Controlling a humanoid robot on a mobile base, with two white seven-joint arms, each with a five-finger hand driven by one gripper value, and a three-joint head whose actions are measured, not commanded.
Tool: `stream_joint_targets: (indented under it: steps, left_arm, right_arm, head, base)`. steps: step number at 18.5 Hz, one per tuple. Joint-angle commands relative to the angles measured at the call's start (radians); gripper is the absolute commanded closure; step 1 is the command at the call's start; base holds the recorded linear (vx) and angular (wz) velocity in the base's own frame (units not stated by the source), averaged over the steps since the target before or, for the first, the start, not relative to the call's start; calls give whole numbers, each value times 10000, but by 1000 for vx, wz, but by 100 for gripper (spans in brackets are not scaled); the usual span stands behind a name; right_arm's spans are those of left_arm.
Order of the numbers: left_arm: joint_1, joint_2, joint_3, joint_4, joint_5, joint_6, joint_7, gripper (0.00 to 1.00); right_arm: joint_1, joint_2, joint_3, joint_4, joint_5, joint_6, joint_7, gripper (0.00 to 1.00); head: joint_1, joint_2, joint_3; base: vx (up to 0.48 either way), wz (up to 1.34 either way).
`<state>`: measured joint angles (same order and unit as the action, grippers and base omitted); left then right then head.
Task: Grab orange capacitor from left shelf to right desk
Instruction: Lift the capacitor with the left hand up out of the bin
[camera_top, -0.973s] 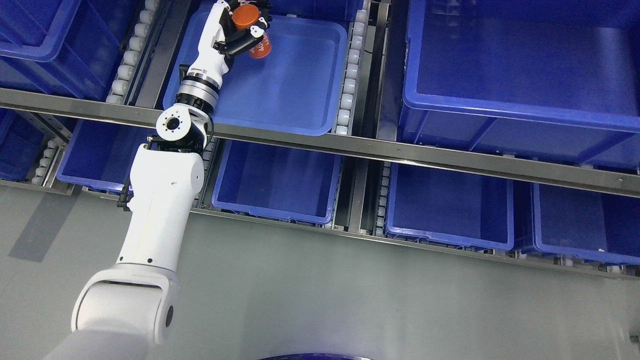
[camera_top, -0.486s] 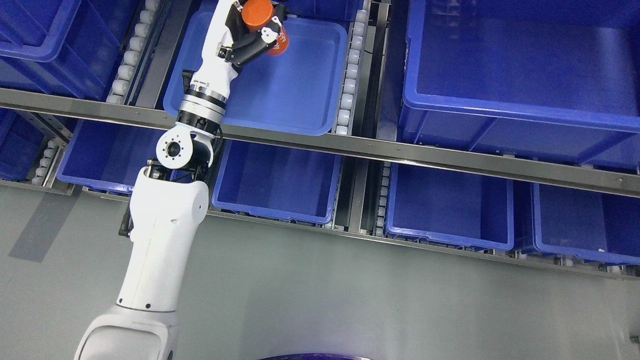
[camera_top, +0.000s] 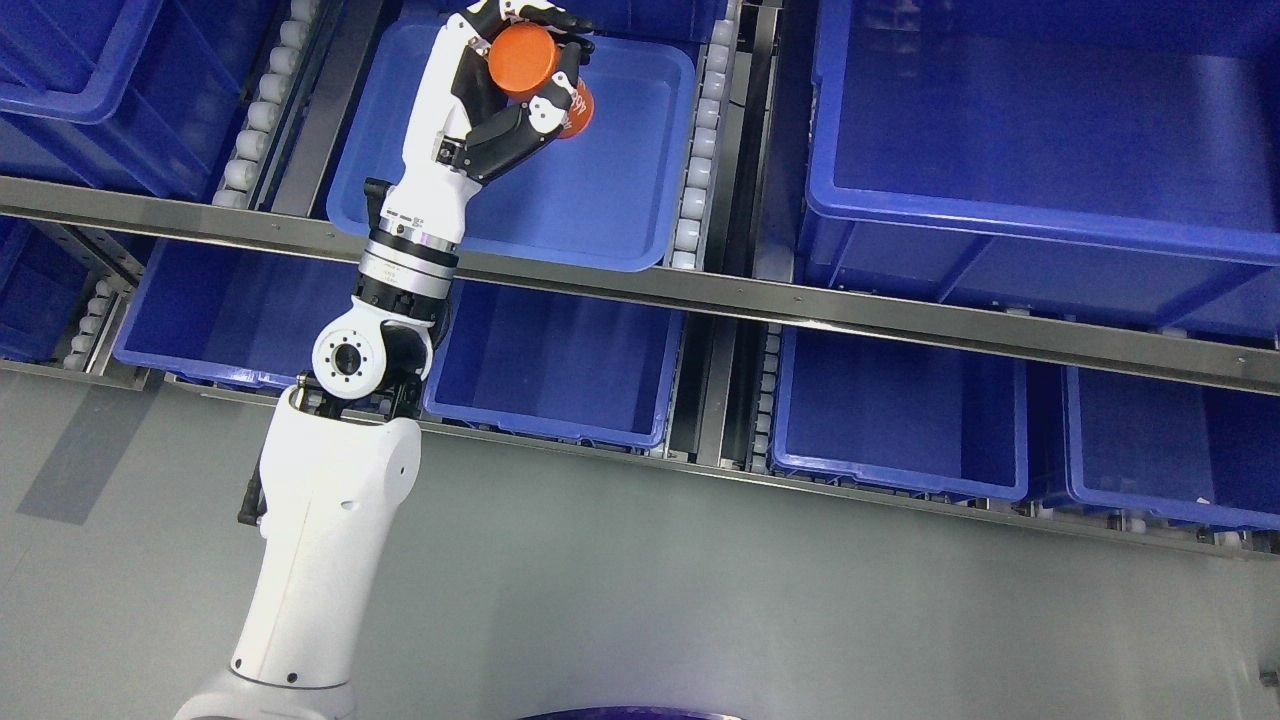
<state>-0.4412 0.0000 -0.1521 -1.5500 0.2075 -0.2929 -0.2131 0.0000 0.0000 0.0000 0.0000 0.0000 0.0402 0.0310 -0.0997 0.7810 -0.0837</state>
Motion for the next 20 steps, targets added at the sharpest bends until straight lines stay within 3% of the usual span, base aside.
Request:
stream_joint_targets:
  steps: [1,8,16,20]
  left_arm:
    - [239,174,-167,-1037,11,-47,-2,99]
    - [239,174,-197,-1037,26,-183,-17,98]
    - [224,174,-916,-1052,27,-3157,-63,98]
    - [224,174,-1654,-1052,27,-3651,-63,98]
  right_arm:
    - [337,-174,-107,-230,0,-3,-3,0]
    - [337,-174,-107,-230,0,-3,-3,0]
    - [337,-174,-123,-230,0,-3,-3,0]
    - [337,-174,-107,-230,0,-3,-3,0]
  head:
    - [0,0,0]
    - [0,0,0]
    - [0,0,0]
    - [0,0,0]
  base:
    - [10,0]
    - [8,30]
    - [-16,-12]
    - [-5,0]
